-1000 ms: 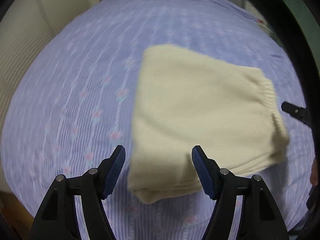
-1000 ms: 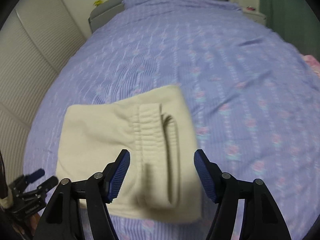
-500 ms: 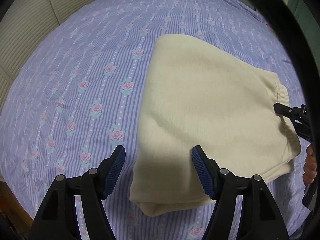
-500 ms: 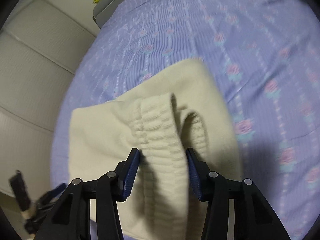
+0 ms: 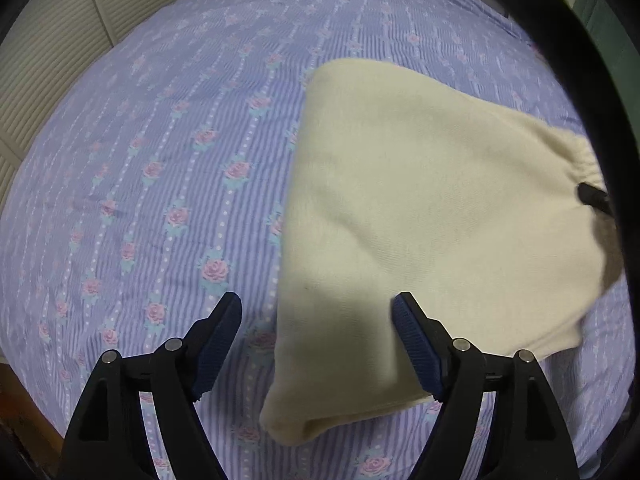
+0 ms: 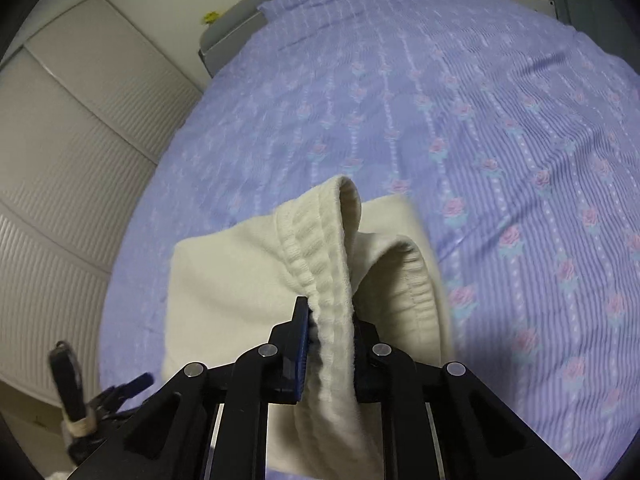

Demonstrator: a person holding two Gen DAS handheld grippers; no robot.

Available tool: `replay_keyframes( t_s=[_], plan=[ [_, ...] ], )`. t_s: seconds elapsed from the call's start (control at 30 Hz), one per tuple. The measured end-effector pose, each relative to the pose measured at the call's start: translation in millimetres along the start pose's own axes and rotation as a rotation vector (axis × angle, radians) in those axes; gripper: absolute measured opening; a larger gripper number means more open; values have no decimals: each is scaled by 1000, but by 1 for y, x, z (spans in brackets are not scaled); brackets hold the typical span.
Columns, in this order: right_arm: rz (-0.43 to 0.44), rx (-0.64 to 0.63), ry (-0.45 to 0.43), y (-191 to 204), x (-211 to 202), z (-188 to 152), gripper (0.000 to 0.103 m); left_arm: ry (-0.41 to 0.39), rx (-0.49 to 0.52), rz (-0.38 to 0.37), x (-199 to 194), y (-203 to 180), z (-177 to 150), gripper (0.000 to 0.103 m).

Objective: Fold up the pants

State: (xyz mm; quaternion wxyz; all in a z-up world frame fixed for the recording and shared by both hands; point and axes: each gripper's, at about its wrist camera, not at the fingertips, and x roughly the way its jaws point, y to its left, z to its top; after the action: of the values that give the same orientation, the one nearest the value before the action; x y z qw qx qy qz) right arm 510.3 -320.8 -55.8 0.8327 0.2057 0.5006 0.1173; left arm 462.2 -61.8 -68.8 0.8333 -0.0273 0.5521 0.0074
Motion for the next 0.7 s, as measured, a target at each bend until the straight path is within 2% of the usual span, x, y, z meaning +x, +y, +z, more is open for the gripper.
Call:
replay_keyframes(
  t_s=[0.07, 0.1, 0.13, 0.2, 0.27, 0.33, 0.43, 0.5, 0.57, 0.7],
  plan=[
    [-53, 21, 103, -11, 27, -4, 24, 10, 23, 30, 6, -6, -1, 78],
    [-80, 6, 109, -10, 29, -6, 27, 10, 31, 33, 7, -7, -2, 78],
    [-99, -8, 86, -7, 24, -8, 34, 9, 33, 33, 7, -6, -2, 78],
    [-159, -21, 1, 2, 0, -16, 42, 16, 13, 18, 7, 0, -2, 81],
    [-253, -25, -98, 7, -27, -29, 69, 30, -14, -8, 8, 7, -2, 82],
    [-282, -22, -135, 9, -39, -38, 72, 39, -36, -19, 4, 12, -1, 81],
    [-253, -39, -156, 13, -50, -42, 72, -24, -23, -19, -16, 13, 1, 81],
    [-222, -66, -161, 7, -61, -51, 81, -68, -2, -20, -29, 11, 3, 81],
    [-218, -62, -131, 4, -50, -53, 83, -93, 9, -37, -38, 10, 7, 81],
    [-179, 26, -99, -9, -29, -52, 83, -102, 17, -37, -39, 9, 11, 81]
  ],
)
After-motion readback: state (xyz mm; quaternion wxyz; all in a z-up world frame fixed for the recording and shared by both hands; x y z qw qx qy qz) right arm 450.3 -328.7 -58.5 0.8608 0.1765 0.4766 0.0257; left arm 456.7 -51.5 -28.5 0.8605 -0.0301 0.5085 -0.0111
